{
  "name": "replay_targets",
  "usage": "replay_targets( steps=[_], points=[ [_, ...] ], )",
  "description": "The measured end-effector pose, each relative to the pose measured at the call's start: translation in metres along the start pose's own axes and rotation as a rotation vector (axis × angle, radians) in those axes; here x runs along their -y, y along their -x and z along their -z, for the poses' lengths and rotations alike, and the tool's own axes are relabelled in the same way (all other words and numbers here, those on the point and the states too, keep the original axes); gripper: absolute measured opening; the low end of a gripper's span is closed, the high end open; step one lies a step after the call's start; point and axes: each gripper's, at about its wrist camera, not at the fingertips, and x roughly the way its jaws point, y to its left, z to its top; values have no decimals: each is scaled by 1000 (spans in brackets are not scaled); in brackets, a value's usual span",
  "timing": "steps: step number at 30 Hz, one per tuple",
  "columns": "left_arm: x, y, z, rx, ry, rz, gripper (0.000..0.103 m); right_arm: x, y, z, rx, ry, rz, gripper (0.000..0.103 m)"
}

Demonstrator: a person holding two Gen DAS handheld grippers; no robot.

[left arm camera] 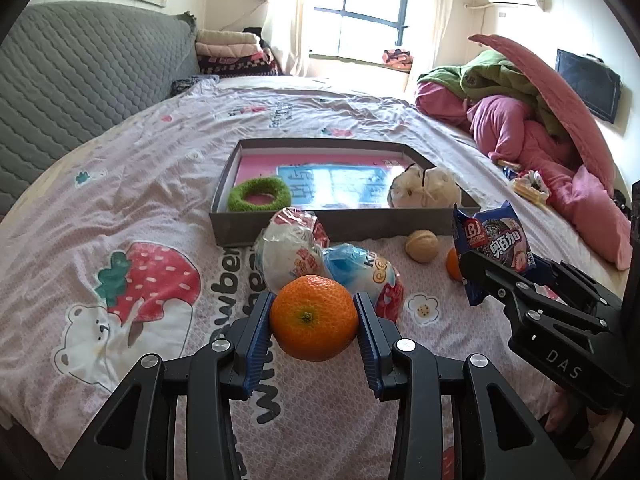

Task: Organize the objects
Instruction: 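Lift cookie packet with right tool over tray while left tool lifts orange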

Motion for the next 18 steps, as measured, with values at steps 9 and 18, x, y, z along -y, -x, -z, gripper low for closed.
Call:
replay_targets(
  steps=[9, 18],
  points=[
    [0, 1, -1, 19, 0, 2, 41, -10, 4, -2, 31, 53, -3, 52],
    [0, 0, -7, 39, 10, 8, 41, -10, 7, -6, 56, 68, -1, 52]
  ],
)
